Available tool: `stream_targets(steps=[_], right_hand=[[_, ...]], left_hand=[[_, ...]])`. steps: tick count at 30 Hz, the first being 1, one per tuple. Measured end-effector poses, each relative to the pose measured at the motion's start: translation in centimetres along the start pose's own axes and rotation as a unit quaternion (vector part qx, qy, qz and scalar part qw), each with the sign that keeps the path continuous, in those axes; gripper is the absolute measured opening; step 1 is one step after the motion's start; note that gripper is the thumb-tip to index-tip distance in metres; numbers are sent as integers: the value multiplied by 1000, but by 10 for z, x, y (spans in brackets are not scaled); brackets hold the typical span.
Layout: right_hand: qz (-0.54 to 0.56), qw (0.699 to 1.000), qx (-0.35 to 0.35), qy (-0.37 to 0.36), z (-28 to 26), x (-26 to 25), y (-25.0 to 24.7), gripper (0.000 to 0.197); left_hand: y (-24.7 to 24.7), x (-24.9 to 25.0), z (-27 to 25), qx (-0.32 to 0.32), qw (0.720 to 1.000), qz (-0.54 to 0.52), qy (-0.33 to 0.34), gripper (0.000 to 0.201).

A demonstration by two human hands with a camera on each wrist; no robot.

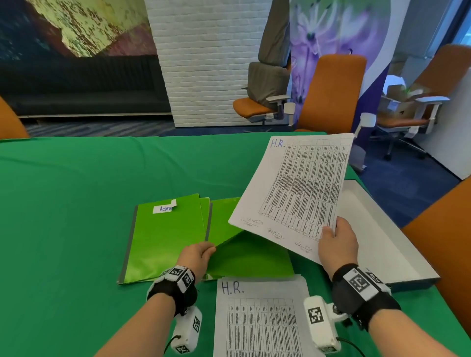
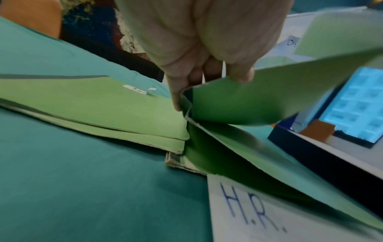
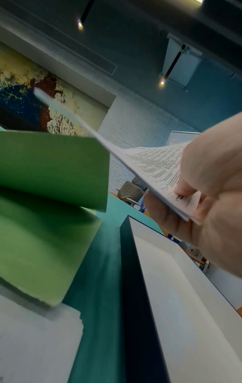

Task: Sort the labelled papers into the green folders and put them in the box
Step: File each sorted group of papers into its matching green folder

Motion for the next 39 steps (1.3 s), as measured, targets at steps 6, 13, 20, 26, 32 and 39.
stream_targets(steps=[6, 13, 20, 26, 32, 39], right_hand=[[-52, 998, -23, -2, -4, 1, 2, 20], [-148, 974, -169, -5, -10, 21, 53, 29], [-115, 965, -234, 34, -27, 30, 116, 30], [-85, 954, -282, 53, -34, 23, 140, 34], [116, 926, -306, 187, -26, 39, 143, 75], [0, 936, -313, 158, -11, 46, 146, 47]], left_hand=[[-21, -9, -9, 110, 991, -47, -52, 55], [-44, -27, -22, 169, 970, -147, -90, 51], [-17, -36, -26, 36, 978, -200, -50, 46], [17, -38, -27, -126, 991, -41, -35, 47], [27, -52, -15, -147, 985, 80, -51, 37], [18, -69, 10, -74, 992, 3, -102, 32]])
Point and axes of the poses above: each hand's wrist, its own z-axis towards the middle knuckle, its own y-axis out of the palm, x = y × z, the point moved 8 cm from there along z, towards the middle knuckle, and after that the axes turned 15 degrees about -z, right-handed, at the moved point
